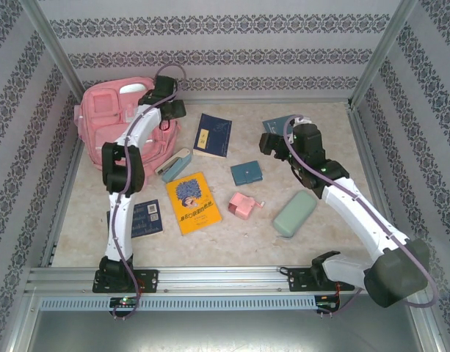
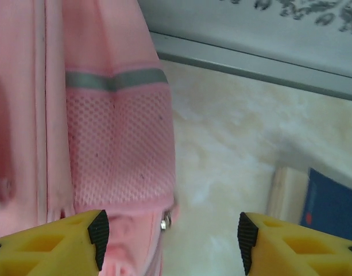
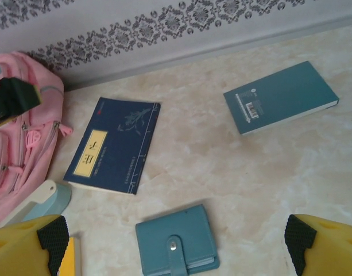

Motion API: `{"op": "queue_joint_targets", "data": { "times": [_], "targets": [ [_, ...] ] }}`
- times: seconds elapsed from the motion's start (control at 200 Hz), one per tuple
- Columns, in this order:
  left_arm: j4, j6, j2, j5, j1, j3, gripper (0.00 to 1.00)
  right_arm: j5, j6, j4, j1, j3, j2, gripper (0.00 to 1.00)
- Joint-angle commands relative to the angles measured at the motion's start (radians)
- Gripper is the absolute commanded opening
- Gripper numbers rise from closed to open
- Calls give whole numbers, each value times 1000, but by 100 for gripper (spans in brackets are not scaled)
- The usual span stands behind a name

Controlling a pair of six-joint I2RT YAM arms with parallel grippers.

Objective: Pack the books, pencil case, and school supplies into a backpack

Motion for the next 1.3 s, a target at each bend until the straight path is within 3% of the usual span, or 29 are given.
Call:
{"op": "queue_joint_targets", "data": {
  "times": [0.0, 0.09, 0.245, 0.325, 0.405, 0.525, 0.699, 1.049, 1.214, 1.299],
  "targets": [
    [-100, 11, 81, -126, 6, 109, 61, 53, -17, -47, 33, 41, 5, 98],
    [-80, 6, 121, -141, 6, 114, 64, 78, -19, -70, 56, 53, 8, 98],
    [-88, -2, 177, -118, 4, 115, 60, 87, -16, -87, 69, 66, 12, 98],
    [-100, 2, 189, -105, 2, 115, 46, 88, -15, -91, 75, 73, 20, 98],
    [-117, 11, 185, -93, -3, 115, 22, 89, -10, -101, 84, 81, 30, 98],
    [-131, 57, 155, -75, -33, 106, 0, 89, -8, -98, 96, 84, 44, 98],
    [-123, 103, 80, -19, -116, 42, 0, 82, 2, -98, 103, 86, 57, 98],
    [-17, 140, -116, 28, -339, -256, 0, 91, -1, -74, 103, 60, 62, 98],
    [17, 106, -199, 12, -375, -356, 0, 64, 6, -66, 103, 71, 90, 98],
    [0, 104, -219, -33, -359, -350, 18, 55, 14, -63, 103, 75, 105, 98]
  ]
}}
